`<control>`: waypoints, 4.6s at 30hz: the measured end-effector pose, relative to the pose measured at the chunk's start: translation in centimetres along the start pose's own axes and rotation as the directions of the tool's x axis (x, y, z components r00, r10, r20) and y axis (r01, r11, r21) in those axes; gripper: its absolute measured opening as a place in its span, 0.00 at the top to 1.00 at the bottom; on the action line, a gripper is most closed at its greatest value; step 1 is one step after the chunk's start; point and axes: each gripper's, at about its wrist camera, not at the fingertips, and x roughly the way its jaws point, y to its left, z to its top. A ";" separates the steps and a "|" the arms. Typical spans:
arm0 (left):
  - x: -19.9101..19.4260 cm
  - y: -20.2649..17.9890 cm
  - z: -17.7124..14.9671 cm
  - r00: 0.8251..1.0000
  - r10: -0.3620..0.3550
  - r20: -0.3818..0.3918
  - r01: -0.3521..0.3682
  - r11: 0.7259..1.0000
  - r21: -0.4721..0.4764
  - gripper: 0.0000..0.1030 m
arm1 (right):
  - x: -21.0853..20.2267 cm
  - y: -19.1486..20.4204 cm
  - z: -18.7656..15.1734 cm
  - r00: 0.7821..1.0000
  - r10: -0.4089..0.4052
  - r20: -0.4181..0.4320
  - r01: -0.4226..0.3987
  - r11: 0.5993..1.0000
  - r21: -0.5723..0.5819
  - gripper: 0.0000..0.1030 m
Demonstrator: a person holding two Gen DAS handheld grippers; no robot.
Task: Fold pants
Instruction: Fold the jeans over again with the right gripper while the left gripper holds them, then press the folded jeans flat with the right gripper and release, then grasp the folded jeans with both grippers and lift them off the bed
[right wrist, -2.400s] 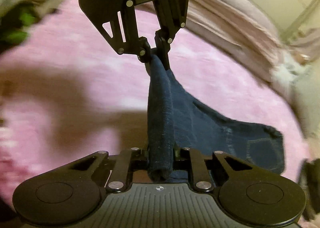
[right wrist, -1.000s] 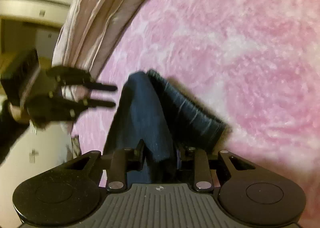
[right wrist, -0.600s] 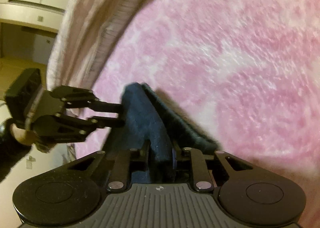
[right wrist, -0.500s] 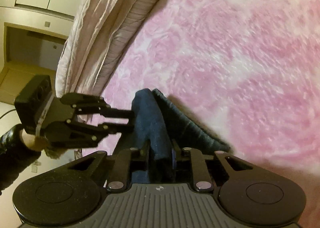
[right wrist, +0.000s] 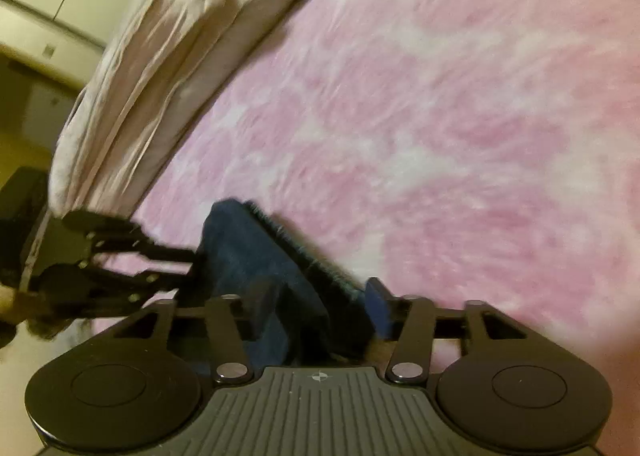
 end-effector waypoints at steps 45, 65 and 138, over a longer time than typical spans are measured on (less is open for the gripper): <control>-6.1 -12.3 -10.6 0.983 -0.099 0.153 0.066 0.977 0.204 0.57 | -14.4 -3.6 -15.9 0.902 -0.301 0.309 0.119 0.862 0.493 0.90; 3.9 -13.0 -2.3 0.995 -0.054 0.080 0.037 0.980 0.195 0.61 | -12.1 1.4 -17.5 0.883 -0.367 0.292 0.330 0.929 0.170 0.67; 4.4 -21.5 -8.4 0.920 0.131 0.370 -0.390 0.411 0.824 0.59 | -4.3 9.8 -22.9 0.678 -0.669 0.304 0.626 0.308 -0.717 0.41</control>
